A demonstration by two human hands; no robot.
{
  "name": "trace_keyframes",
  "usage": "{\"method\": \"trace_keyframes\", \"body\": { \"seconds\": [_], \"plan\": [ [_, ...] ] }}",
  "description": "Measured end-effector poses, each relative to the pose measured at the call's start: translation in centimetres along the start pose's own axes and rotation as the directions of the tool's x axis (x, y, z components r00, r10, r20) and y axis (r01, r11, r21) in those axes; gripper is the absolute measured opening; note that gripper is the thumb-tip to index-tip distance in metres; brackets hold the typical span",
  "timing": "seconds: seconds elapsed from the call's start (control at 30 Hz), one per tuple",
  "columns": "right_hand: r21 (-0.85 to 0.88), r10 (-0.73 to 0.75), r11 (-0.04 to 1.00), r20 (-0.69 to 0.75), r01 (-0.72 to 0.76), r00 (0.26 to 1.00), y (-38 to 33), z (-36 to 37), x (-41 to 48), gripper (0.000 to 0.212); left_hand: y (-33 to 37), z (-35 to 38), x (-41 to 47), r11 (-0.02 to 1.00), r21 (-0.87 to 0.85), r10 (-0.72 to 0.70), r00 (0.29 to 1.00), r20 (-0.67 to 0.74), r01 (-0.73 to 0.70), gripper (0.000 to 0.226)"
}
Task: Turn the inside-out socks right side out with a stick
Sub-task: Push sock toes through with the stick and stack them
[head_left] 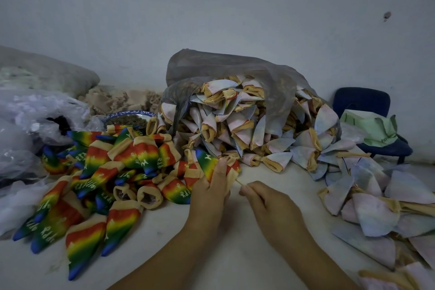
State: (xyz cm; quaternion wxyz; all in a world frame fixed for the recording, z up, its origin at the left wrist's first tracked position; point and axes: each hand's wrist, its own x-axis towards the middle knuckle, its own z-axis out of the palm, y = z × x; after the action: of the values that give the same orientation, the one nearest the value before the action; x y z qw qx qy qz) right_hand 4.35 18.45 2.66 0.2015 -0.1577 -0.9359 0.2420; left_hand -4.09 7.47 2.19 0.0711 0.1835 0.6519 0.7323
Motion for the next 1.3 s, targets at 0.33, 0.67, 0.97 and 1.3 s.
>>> {"method": "trace_keyframes", "body": {
  "seconds": [0.33,0.67,0.97,1.3],
  "plan": [
    [-0.175,-0.103,0.982,-0.144,0.077,0.984,2.3,-1.8,0.7,0.025,-0.6,-0.3,1.0,0.992,-0.124,0.023,0.998,0.059,-0.015,0.035],
    [-0.219,0.052,0.972,-0.128,-0.08,0.99,1.5,-0.9,0.3,0.042,-1.4,0.0,1.3,0.996,-0.08,-0.024,0.987,0.157,0.037,0.039],
    [0.207,0.13,0.969,0.026,-0.133,0.991,1.6,-1.1,0.3,0.035,-0.9,0.0,0.4,0.998,0.048,0.033,0.988,0.149,-0.041,0.071],
    [0.336,0.117,0.931,0.105,-0.146,0.988,1.1,-1.1,-0.1,0.038,-0.4,-0.3,1.1,0.98,-0.156,0.137,0.989,0.055,-0.127,0.05]
  ]
}}
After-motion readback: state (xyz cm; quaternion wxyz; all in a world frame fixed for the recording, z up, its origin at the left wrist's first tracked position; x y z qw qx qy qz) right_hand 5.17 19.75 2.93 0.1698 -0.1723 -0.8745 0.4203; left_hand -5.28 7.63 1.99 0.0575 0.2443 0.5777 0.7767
